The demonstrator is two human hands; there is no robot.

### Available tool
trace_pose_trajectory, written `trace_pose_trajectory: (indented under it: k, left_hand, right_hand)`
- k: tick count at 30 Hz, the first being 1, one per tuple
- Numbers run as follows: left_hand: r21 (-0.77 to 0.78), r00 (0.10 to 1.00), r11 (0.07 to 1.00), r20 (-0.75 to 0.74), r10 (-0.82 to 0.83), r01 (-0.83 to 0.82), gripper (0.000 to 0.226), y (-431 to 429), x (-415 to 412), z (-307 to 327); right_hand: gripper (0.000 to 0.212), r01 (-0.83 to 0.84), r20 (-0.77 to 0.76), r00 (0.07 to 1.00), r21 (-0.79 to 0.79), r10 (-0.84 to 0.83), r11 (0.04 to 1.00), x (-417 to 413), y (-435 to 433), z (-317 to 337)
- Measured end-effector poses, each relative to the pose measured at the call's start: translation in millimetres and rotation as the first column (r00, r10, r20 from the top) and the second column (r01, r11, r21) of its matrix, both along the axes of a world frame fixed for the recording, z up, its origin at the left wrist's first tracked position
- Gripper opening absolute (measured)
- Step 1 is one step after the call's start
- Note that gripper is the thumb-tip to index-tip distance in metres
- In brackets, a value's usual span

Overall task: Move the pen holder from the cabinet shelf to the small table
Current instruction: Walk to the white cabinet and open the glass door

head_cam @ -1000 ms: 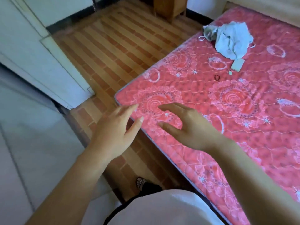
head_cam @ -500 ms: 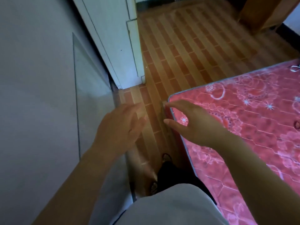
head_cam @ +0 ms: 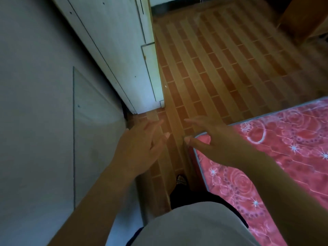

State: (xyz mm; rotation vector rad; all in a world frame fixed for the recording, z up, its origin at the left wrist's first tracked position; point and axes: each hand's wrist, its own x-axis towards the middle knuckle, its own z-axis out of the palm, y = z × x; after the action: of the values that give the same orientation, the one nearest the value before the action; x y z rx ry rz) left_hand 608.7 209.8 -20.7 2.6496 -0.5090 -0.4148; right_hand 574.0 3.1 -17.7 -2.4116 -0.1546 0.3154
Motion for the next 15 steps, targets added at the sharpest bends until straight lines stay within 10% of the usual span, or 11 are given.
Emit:
trace_pose_trajectory:
  k: [15]
  left_hand:
    - [-0.088, 0.996, 0.994, 0.065, 0.066, -0.06, 0.051, 30.0, 143.0, 10.5]
  right_hand:
    - [0.05, -0.107, -0.011, 0.994, 0.007, 0.107, 0.994, 159.0, 24.3, 8.3]
